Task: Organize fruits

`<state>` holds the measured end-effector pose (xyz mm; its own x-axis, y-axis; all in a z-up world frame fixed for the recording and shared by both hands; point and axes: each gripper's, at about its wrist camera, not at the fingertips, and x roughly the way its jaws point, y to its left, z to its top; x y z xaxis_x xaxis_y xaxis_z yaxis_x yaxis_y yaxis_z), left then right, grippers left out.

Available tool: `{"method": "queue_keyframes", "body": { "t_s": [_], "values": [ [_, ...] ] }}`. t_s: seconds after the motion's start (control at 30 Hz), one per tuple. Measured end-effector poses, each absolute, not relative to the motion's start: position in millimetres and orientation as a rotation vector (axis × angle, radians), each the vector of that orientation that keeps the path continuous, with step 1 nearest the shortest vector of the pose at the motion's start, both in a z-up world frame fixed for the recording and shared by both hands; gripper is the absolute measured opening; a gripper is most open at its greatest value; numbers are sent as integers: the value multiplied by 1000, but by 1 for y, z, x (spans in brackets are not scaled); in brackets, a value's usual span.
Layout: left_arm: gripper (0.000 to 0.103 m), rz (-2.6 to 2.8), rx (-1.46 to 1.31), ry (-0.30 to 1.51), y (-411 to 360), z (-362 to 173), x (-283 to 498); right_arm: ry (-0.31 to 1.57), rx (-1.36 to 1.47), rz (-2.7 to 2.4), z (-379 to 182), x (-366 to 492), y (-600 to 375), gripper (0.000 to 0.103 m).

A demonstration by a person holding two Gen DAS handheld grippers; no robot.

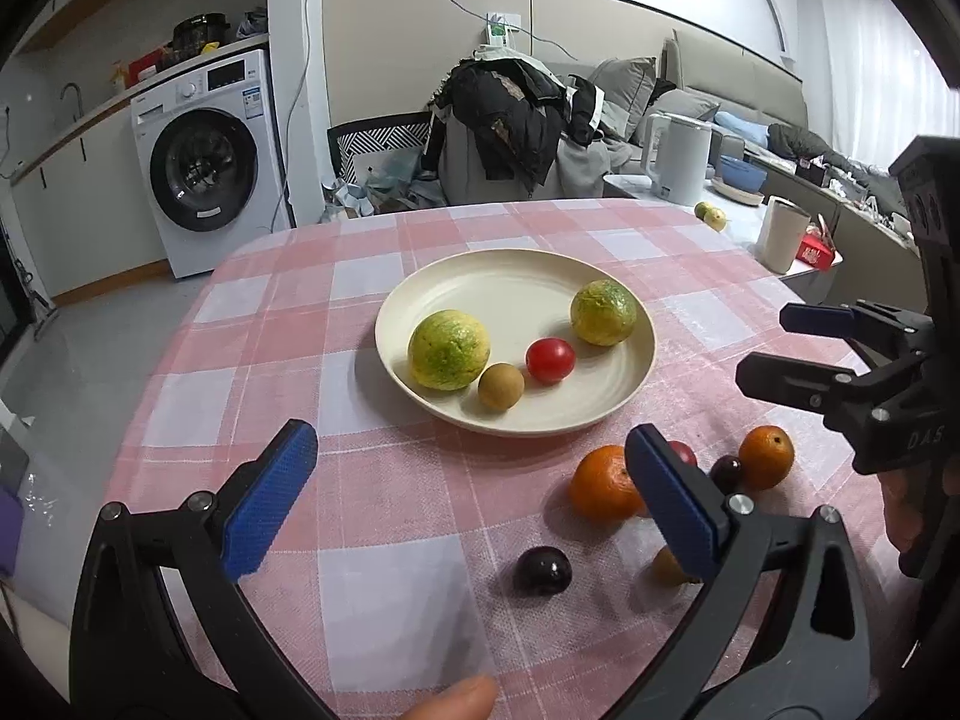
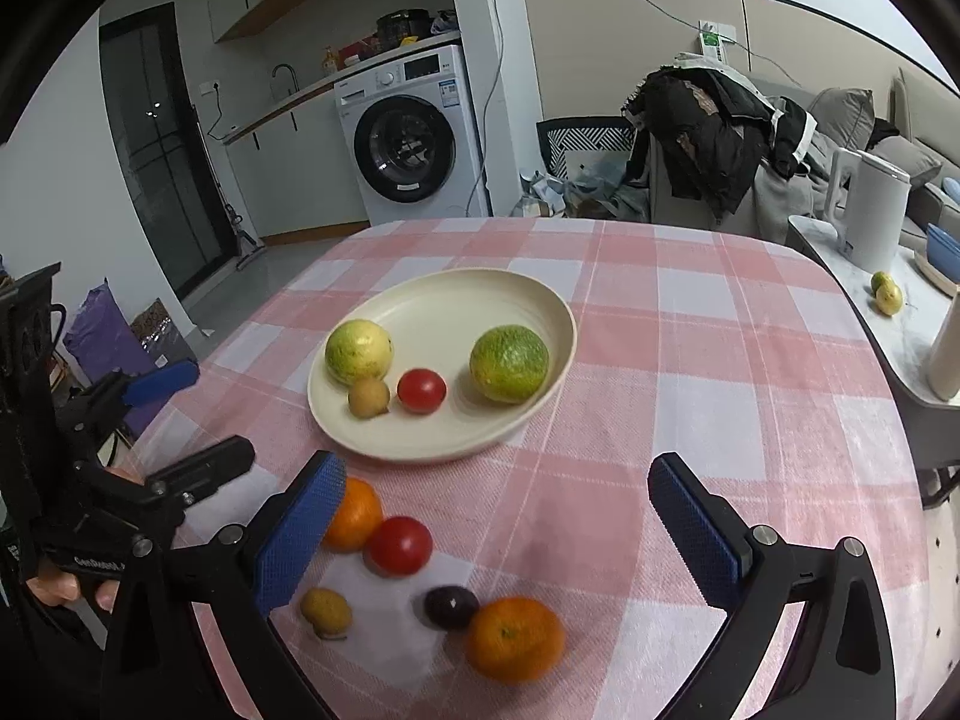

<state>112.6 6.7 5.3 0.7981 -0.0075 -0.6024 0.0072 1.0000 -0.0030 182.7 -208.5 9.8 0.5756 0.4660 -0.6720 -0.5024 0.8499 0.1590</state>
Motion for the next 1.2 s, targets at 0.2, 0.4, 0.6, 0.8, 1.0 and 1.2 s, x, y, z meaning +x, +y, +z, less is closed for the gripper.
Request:
{"method": "queue_keyframes", "body": {
  "t_s": [0.2, 0.4, 0.6, 0.8, 1.0, 1.2],
  "values": [
    [102, -3, 10, 631, 5, 6, 99, 782, -58, 562, 7, 172, -217, 103],
    [102, -1, 0, 629, 4, 6, 92, 824, -113, 558, -3, 167, -218, 103],
    [102, -12, 15, 651, 1, -1, 92, 878, -158, 569, -14, 165, -217, 103],
    [102, -15, 7, 676, 0, -9, 94, 914, -189, 559, -21, 164, -221, 103],
    [102, -19, 14, 700, -1, -17, 97, 942, -186, 577, -26, 166, -225, 102],
    [102, -24, 16, 724, -1, -22, 100, 967, -202, 610, -30, 165, -226, 93]
  ]
}}
